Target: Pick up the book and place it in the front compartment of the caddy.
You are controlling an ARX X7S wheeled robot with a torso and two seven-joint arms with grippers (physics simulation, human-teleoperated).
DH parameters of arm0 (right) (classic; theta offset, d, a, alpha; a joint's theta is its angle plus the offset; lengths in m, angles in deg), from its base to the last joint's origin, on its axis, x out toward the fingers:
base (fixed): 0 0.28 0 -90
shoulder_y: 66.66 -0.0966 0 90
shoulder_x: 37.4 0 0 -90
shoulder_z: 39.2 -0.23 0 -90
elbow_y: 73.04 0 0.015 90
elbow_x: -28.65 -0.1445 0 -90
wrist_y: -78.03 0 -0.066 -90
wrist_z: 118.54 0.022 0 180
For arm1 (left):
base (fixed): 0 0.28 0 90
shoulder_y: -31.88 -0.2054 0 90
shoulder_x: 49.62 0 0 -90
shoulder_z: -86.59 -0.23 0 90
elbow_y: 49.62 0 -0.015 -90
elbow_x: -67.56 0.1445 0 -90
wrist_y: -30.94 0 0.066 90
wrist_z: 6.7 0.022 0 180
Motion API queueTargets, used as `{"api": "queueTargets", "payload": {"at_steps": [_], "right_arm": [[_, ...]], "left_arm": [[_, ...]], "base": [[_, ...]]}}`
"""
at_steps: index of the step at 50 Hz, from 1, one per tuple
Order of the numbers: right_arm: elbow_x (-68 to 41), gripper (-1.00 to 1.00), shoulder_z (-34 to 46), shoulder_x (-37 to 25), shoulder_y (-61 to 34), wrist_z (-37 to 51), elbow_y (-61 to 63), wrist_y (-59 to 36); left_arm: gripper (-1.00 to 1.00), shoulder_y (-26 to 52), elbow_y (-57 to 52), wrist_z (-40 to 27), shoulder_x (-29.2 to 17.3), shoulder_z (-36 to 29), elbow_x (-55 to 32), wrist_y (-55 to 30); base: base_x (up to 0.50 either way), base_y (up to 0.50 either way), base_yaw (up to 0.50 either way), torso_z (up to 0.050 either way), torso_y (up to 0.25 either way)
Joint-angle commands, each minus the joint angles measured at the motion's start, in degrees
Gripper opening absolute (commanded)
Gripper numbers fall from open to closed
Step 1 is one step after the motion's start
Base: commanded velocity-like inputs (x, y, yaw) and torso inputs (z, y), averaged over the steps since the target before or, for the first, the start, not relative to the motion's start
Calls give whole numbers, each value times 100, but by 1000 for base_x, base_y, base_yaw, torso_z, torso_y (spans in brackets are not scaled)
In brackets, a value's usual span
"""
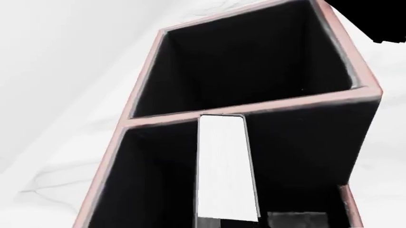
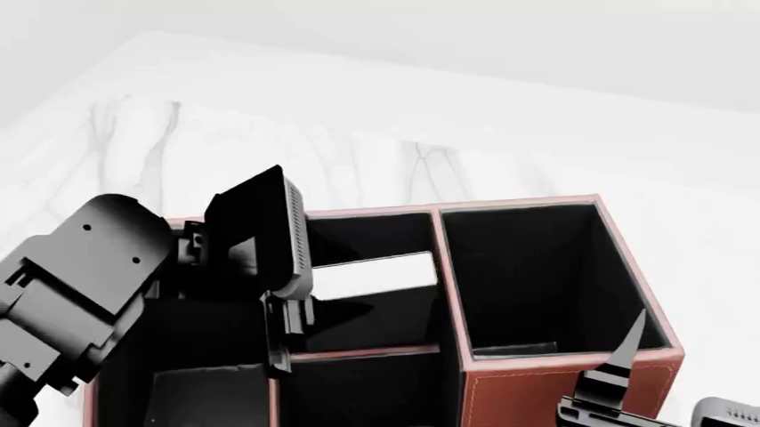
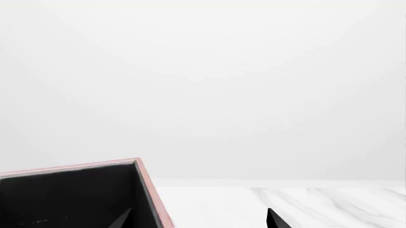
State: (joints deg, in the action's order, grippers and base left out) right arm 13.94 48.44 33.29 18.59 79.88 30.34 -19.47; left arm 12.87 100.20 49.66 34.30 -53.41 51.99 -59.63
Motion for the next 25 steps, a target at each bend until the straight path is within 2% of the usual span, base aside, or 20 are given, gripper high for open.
{"api": "queueTargets", "payload": {"at_steps": [1, 12, 15, 18, 19, 22, 23, 24, 25], "right_arm": [[25, 100, 21, 2, -51, -3, -187, 48], [89, 100, 127, 16, -66, -4, -283, 76], [79, 100, 131, 10, -86, 4, -282, 41], [58, 100, 115, -6, -89, 36, -183, -30], [40, 100, 99, -17, -76, 61, -84, -84], [29, 100, 74, -39, -33, 102, 96, -126], [35, 100, 68, -46, -19, 120, 151, -137], [33, 100, 63, -49, -9, 127, 182, -135], [11, 100, 20, -45, 12, 152, 271, -106]], "left_arm": [[100, 254, 1498, -76, 468, 194, 42, 946], [100, 216, 1489, -322, 372, 467, 88, 887], [100, 178, 1169, -448, 228, 582, -21, 779], [100, -172, -392, -1102, -265, 781, -207, 136], [100, -367, -1246, -1449, -507, 958, -404, -309], [100, -863, -2819, -2386, -957, 1353, -656, -771], [100, -1081, -3256, -2871, -1082, 1448, -497, -638], [100, -1216, -3555, -3039, -1158, 1553, -584, -707], [100, -1562, -4371, -3464, -1365, 1832, -871, -1000]], "base": [[0, 0, 0, 0, 0], [0, 0, 0, 0, 0], [0, 0, 0, 0, 0], [0, 0, 0, 0, 0], [0, 0, 0, 0, 0], [0, 0, 0, 0, 0], [0, 0, 0, 0, 0], [0, 0, 0, 0, 0], [0, 0, 0, 0, 0]]}}
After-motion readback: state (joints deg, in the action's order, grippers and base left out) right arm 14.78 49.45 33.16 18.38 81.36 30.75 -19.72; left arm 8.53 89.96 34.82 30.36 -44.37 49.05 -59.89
